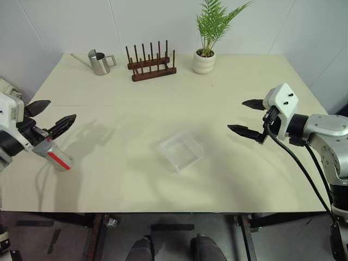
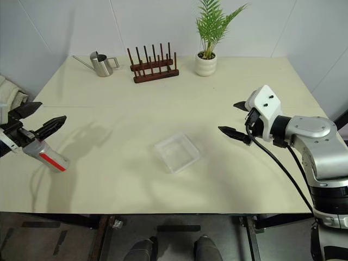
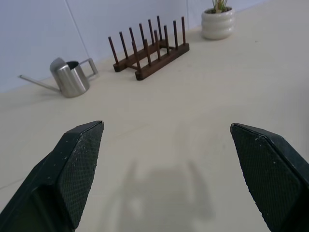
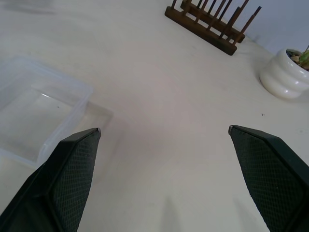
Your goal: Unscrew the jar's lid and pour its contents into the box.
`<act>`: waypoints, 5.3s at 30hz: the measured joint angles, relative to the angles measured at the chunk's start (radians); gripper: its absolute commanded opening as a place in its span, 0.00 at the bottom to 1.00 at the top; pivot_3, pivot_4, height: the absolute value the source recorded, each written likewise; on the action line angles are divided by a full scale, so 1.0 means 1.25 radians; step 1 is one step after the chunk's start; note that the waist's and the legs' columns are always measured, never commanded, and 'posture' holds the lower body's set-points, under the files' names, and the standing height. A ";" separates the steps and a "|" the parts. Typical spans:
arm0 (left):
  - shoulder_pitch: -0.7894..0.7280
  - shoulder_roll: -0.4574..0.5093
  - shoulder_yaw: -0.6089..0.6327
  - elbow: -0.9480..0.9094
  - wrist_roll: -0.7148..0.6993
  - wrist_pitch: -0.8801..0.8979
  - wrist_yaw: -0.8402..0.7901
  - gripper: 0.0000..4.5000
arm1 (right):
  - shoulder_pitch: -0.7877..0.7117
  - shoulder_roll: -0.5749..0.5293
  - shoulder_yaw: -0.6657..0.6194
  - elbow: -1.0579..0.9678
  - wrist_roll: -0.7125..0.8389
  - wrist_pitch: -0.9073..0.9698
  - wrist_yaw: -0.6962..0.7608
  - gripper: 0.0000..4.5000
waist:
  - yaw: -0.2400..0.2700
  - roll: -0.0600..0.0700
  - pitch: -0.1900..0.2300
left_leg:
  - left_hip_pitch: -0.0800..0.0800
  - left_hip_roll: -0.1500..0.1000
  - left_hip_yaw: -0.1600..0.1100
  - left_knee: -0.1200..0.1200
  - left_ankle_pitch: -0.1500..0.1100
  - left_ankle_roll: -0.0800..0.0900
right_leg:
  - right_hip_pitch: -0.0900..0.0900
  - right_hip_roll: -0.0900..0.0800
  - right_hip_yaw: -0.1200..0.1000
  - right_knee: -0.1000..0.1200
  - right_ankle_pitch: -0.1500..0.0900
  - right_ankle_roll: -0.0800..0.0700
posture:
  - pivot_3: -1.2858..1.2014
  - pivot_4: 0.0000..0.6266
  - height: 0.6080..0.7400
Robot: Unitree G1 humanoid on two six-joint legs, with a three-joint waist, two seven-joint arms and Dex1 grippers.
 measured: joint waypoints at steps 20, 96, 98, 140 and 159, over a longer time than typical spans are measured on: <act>-0.057 -0.104 -0.020 -0.112 0.036 -0.004 0.195 0.99 | 0.015 0.096 -0.014 0.006 0.133 -0.068 0.105 1.00 | 0.000 0.000 0.000 | 0.000 0.000 0.000 0.007 0.000 0.001 | 0.001 0.000 0.001 0.004 0.001 0.002 | 0.52 0.24 1.00; 0.125 -0.769 -0.159 -0.342 0.513 0.056 1.028 0.99 | -0.236 0.278 0.103 0.505 -0.004 -0.335 0.363 1.00 | 0.018 -0.001 0.000 | -0.001 -0.001 0.003 0.011 -0.001 0.002 | 0.005 0.002 0.004 -0.007 0.011 0.006 | 0.52 0.24 1.00; 0.110 -0.767 -0.154 -0.319 0.511 0.046 1.027 0.99 | -0.236 0.278 0.103 0.505 -0.004 -0.335 0.360 1.00 | 0.018 -0.001 0.000 | -0.001 -0.001 0.003 0.011 -0.001 0.002 | 0.005 0.002 0.004 -0.007 0.011 0.006 | 0.52 0.24 1.00; 0.045 -0.703 -0.088 -0.226 0.483 -0.034 1.012 0.46 | -0.236 0.279 0.103 0.505 -0.021 -0.337 0.328 1.00 | 0.018 -0.001 0.000 | -0.002 0.000 0.003 0.011 -0.001 0.002 | 0.004 0.002 0.004 -0.007 0.011 0.006 | 0.52 0.24 1.00; 0.054 -0.543 -0.116 -0.246 0.275 -0.071 0.661 0.46 | -0.179 0.305 0.097 0.329 -0.025 -0.258 0.158 1.00 | 0.018 -0.001 0.000 | -0.007 0.000 0.002 0.011 0.000 0.000 | 0.000 0.002 0.003 -0.007 0.011 0.006 | 0.52 0.24 1.00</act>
